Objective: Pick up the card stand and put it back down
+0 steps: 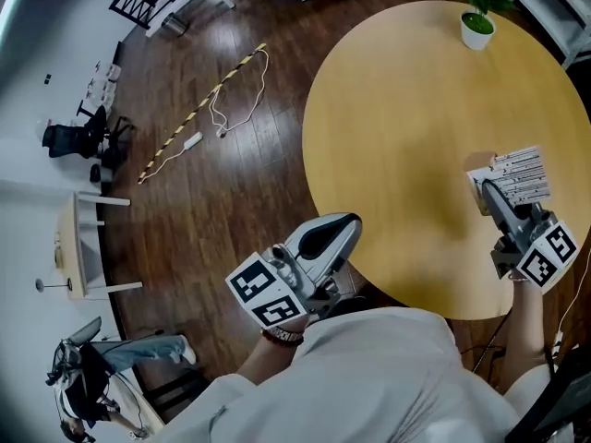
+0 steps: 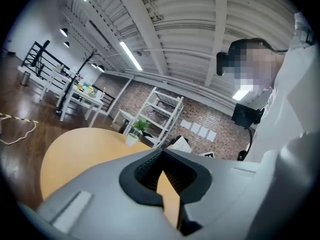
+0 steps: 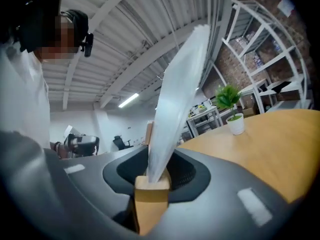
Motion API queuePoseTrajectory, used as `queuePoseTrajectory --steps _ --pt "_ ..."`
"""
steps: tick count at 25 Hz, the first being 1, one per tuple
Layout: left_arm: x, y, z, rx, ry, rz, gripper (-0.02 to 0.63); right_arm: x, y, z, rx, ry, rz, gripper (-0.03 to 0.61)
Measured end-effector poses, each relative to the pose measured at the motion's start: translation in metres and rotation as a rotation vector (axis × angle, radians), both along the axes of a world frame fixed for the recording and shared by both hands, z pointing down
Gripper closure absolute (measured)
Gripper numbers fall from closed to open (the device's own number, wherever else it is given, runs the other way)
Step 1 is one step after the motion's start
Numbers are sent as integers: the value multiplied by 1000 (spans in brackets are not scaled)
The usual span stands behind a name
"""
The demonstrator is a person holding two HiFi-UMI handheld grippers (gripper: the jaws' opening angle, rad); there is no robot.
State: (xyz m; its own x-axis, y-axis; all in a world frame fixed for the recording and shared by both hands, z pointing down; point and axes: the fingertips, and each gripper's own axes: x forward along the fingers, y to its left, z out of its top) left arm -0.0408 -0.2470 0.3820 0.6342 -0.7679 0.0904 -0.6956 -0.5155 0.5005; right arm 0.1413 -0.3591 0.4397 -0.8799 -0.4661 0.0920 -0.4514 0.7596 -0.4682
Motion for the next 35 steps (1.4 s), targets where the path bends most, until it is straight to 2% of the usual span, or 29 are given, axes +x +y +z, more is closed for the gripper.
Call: queuePoseTrajectory --steps 2,3,6,7,8,10,13,16,18,22,25,28,31,35 --pt "9 27 -14 53 -1 99 624 6 49 -31 26 -27 85 453" --pt "11 44 -23 85 -33 145 624 5 76 -47 40 -33 118 453" --pt "15 110 -40 200 -251 281 624 -6 163 -85 80 -15 184 453" --pt "17 133 -41 236 -306 328 624 -9 190 -95 95 0 206 453" --pt "19 156 -40 265 -325 370 624 -11 215 -103 111 16 230 453" --pt "18 199 -40 294 -278 430 624 -17 265 -116 130 47 273 453" --pt "11 250 -49 282 -164 489 624 -35 338 -132 116 84 306 453" --pt "15 289 -89 367 -99 597 624 -59 387 -142 97 129 288 453" --pt "22 326 -111 438 -82 682 624 -74 414 -136 85 154 267 453" --pt "33 383 -117 509 -137 783 624 -79 449 -109 18 164 265 453" --pt "31 399 -114 486 -139 765 624 -79 464 -86 -58 148 250 453" --pt "29 400 -123 429 -129 738 624 -84 468 -93 -81 113 199 453" --pt "37 398 -135 468 -151 739 624 -87 466 -98 -106 90 133 453" --pt "41 405 -144 475 -93 707 624 -88 470 -80 -145 67 105 453"
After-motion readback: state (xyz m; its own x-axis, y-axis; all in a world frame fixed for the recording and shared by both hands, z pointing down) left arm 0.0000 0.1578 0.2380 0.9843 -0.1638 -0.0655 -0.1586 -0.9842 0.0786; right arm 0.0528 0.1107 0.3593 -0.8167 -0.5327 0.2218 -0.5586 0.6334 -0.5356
